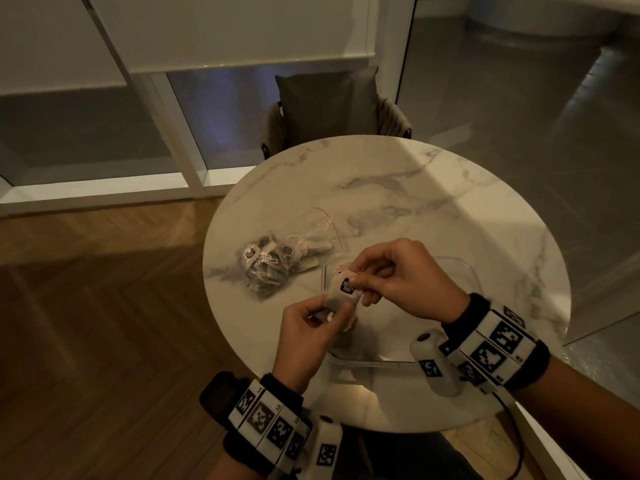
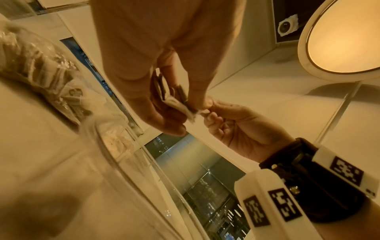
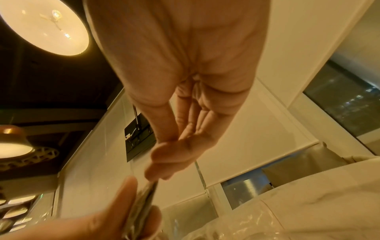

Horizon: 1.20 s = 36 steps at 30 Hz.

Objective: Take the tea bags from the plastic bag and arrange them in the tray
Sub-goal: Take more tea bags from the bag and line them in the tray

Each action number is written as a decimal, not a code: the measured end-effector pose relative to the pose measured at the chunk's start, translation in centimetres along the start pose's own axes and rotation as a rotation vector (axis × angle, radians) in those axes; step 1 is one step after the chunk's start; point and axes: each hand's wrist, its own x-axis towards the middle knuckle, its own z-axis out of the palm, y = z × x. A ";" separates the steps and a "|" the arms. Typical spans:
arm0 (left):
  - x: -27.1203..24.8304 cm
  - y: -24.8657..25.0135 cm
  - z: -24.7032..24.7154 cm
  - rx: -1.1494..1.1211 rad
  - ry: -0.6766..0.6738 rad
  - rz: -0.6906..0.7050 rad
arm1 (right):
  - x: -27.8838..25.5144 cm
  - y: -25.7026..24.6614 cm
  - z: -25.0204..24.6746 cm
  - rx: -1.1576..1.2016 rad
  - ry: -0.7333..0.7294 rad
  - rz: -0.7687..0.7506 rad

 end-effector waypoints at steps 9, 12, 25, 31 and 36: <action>0.3 -0.5 -5.4 0.015 0.207 -0.030 | 3.3 2.6 0.7 -0.521 -0.408 0.068; 0.5 -0.6 -6.0 0.036 0.236 -0.034 | 4.0 3.5 2.5 -0.618 -0.625 0.101; 0.4 -1.0 -5.8 -0.152 0.229 -0.040 | 6.9 4.7 5.4 -0.737 -0.727 0.153; 0.2 -0.5 -4.7 -0.310 0.189 -0.105 | 6.7 4.4 3.0 -0.508 -0.583 0.101; 0.3 -0.3 -3.2 -0.278 0.162 -0.071 | 4.4 2.4 2.3 -0.063 -0.382 0.157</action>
